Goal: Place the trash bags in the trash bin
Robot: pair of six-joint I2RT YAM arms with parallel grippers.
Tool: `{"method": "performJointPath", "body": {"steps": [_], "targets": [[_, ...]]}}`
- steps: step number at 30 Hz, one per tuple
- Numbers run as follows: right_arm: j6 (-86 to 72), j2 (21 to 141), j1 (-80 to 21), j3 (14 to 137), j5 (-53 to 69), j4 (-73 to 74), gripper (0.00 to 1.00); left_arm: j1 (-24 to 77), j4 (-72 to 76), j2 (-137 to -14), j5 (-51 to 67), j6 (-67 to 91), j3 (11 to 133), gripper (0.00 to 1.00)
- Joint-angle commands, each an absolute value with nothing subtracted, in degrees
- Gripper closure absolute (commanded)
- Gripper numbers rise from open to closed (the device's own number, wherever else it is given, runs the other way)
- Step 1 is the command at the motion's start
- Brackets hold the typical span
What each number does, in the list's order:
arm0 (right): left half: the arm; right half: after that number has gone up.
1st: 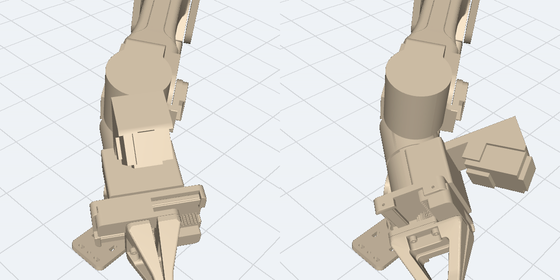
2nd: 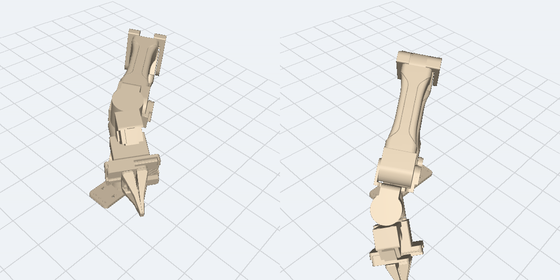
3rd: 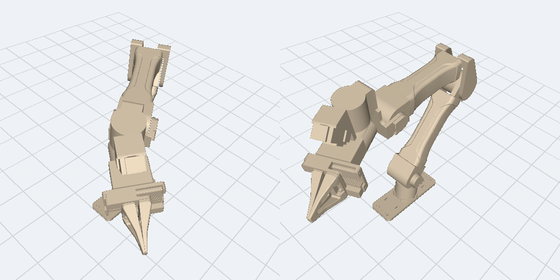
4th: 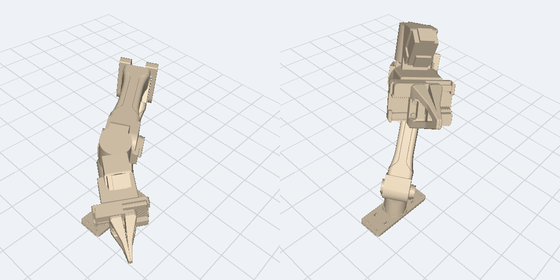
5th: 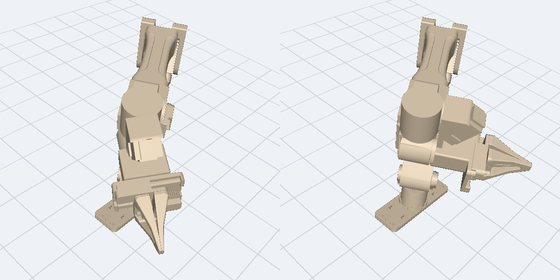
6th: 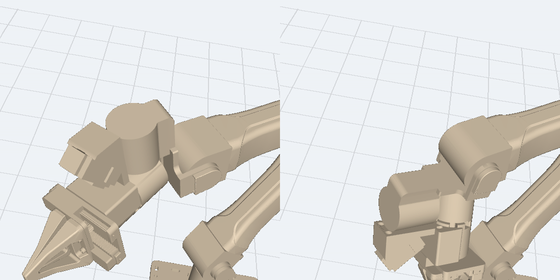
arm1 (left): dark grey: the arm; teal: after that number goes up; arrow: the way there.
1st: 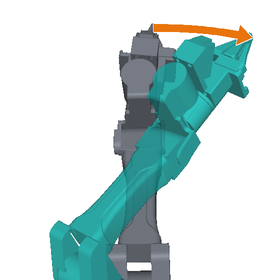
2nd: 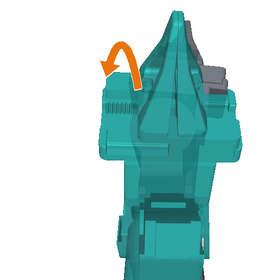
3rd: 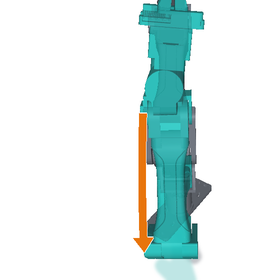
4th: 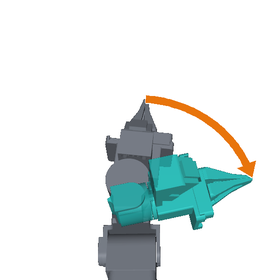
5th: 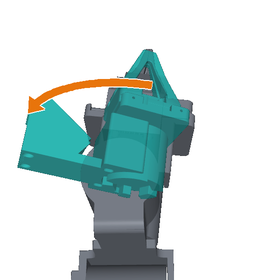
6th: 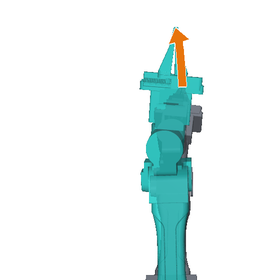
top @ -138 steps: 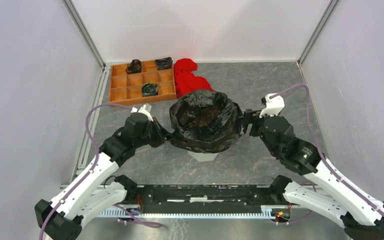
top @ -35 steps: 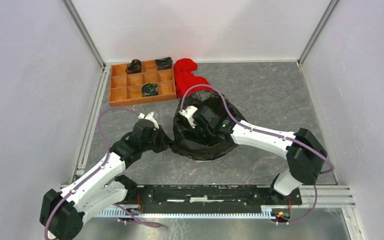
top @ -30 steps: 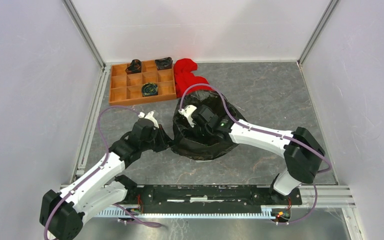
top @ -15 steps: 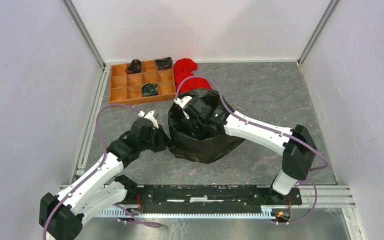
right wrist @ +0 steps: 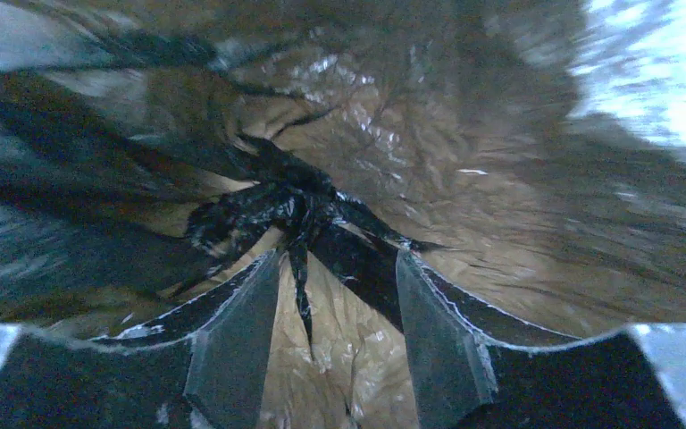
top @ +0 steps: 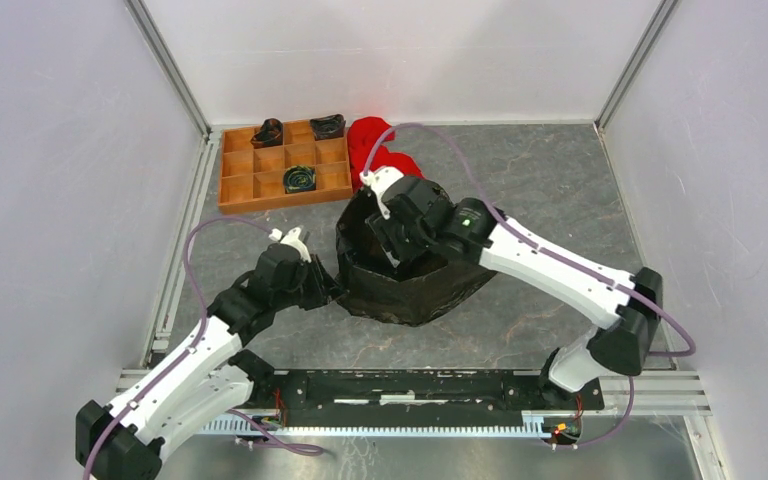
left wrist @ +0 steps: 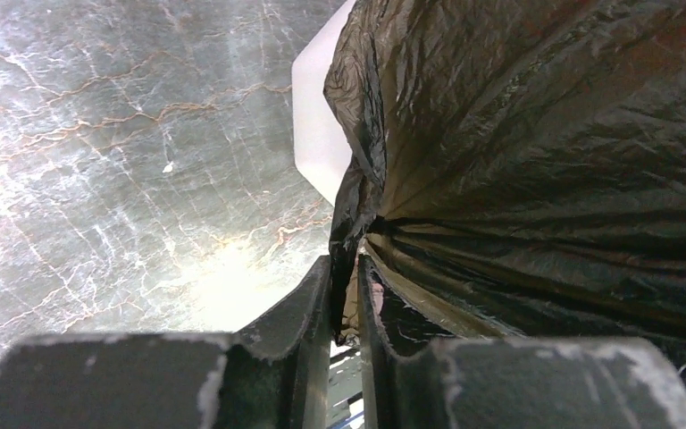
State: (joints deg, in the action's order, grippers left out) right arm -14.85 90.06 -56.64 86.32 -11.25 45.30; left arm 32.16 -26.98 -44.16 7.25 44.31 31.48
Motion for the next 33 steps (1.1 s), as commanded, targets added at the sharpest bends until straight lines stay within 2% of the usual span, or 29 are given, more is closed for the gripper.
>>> {"method": "performJointPath", "body": {"steps": [1,3,9,13,15,20,22,26,33], "targets": [[-12.72,83.21,-56.9,92.48,-12.32,43.61,0.41,32.08,-28.19,-40.85,3.04,47.9,30.54,0.76],[-11.73,80.04,-56.99,92.29,-10.95,41.47,0.39,32.12,-29.05,-39.32,1.6,48.81,29.81,0.71],[-7.25,66.04,-56.91,86.05,-12.5,36.23,0.25,32.08,-33.32,-35.88,-2.78,52.65,29.21,0.36],[-5.86,55.78,-56.81,77.29,-19.19,33.58,0.12,32.08,-37.0,-34.75,-5.55,55.46,30.96,0.18],[-5.99,51.44,-56.86,72.01,-23.29,32.03,0.02,32.08,-39.55,-34.77,-7.94,56.13,32.96,0.13],[-6.1,45.46,-56.85,64.06,-27.32,29.2,0.02,32.08,-45.2,-36.64,-12.3,57.34,40.69,0.06],[-5.47,44.38,-56.86,63.03,-27.34,28.31,0.02,32.08,-47.15,-37.86,-15.21,58.08,43.74,0.0],[-4.28,43.47,-56.79,63.19,-25.92,26.93,0.02,31.99,-47.47,-42.07,-19.6,57.89,46.91,0.0],[-6.03,42.24,-56.84,62.83,-24.06,25.39,0.02,31.67,-38.39,-49.61,-16.03,53.29,42.51,0.0]]}}
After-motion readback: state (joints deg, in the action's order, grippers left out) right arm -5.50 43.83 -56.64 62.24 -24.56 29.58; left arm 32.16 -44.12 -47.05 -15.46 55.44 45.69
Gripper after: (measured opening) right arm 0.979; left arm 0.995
